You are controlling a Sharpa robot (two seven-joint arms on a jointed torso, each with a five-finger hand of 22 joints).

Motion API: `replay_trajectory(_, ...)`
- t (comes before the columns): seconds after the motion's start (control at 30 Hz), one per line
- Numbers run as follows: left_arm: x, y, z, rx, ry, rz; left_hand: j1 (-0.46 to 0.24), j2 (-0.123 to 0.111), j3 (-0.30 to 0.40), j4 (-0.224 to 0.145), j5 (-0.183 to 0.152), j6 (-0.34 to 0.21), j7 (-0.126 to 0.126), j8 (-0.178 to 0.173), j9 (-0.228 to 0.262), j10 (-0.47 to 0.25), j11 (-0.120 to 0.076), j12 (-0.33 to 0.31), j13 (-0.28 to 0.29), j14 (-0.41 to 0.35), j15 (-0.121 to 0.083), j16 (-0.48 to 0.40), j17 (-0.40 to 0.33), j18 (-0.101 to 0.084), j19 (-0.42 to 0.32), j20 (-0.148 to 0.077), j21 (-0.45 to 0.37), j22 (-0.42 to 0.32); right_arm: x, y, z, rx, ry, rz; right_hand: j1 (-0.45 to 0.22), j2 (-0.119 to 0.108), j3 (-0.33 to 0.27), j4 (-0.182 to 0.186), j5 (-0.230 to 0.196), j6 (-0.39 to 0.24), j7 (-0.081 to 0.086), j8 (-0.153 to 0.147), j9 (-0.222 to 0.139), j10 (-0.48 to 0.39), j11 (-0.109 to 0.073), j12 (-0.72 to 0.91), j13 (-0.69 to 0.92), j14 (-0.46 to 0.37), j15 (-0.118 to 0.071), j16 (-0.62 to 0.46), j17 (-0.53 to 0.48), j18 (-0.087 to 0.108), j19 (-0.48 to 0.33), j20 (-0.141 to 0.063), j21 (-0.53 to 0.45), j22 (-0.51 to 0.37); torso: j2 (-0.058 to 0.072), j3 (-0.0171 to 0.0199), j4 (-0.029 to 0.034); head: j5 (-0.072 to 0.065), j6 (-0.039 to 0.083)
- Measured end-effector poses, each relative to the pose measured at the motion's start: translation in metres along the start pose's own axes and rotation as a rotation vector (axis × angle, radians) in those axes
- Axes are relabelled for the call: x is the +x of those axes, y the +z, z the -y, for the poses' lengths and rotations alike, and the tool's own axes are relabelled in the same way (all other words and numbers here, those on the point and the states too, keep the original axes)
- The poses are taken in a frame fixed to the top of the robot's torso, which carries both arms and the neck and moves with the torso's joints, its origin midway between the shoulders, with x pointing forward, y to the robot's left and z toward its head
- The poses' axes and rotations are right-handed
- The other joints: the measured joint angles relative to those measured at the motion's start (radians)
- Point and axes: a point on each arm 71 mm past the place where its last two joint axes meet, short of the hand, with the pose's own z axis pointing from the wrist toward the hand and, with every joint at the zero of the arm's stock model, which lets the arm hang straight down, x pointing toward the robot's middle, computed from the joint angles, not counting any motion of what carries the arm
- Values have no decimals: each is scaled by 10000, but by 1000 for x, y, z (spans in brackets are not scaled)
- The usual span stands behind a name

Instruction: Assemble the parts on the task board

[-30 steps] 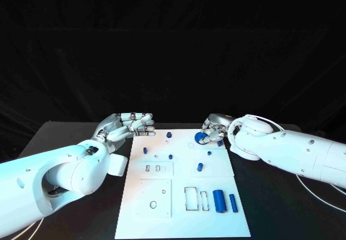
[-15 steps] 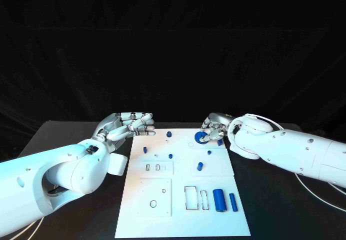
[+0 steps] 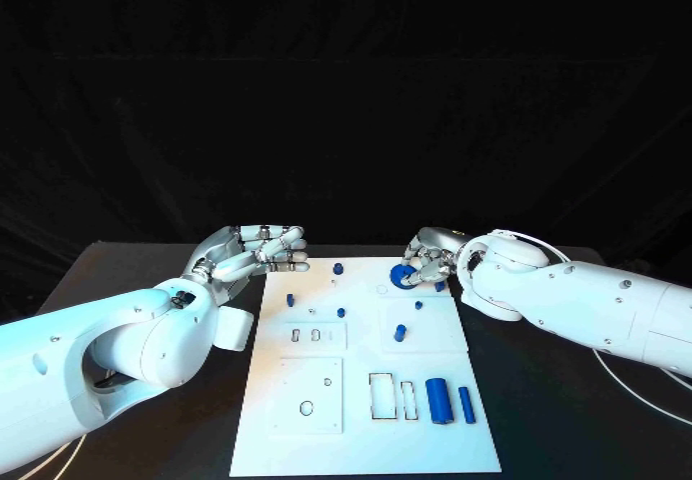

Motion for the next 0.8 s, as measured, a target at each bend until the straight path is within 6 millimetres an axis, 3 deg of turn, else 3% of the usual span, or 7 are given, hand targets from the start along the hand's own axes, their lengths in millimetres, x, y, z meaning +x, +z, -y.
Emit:
replay_trajectory(0.23, 0, 0, 0, -16, 3, 8, 0, 0, 0, 0, 0, 0, 0, 0, 0, 0, 0, 0, 0, 0, 0, 0, -1, 0, 0, 0, 0, -1, 0, -1, 0, -62, -186, 38, 226, -147, 189, -190, -197, -1, -1, 0, 0, 0, 0, 0, -12, 0, 0, 6, -1, 0, 0, 0, 34, -1, 0, -2, -5, -14, 6)
replay_trajectory(0.53, -1, 0, 0, -34, 3, 7, 0, 0, 0, 0, 0, 0, 0, -39, 0, -9, 9, -42, -9, 0, 0, 0, 8, -1, 0, 0, 0, 1, 2, -1, -3, -251, -556, 142, 410, -113, 421, -420, -273, 119, -15, 26, -10, 0, 1, 60, 70, 0, 0, 39, -1, 1, 0, 0, 80, 8, 2, -2, -12, -32, -1)
replay_trajectory(0.8, -1, 0, 0, -45, -3, -10, 0, 0, 0, 0, 0, 0, 0, -39, 0, -37, 37, -42, -8, 0, 0, 0, 8, 0, 0, 0, 0, 7, 2, -3, -7, -466, -746, 400, 422, -101, 619, -364, -326, 323, -75, 111, 4, 144, -72, 192, 205, 0, 0, 79, -2, 0, 0, 0, 166, 7, 4, -2, 0, -50, 7)
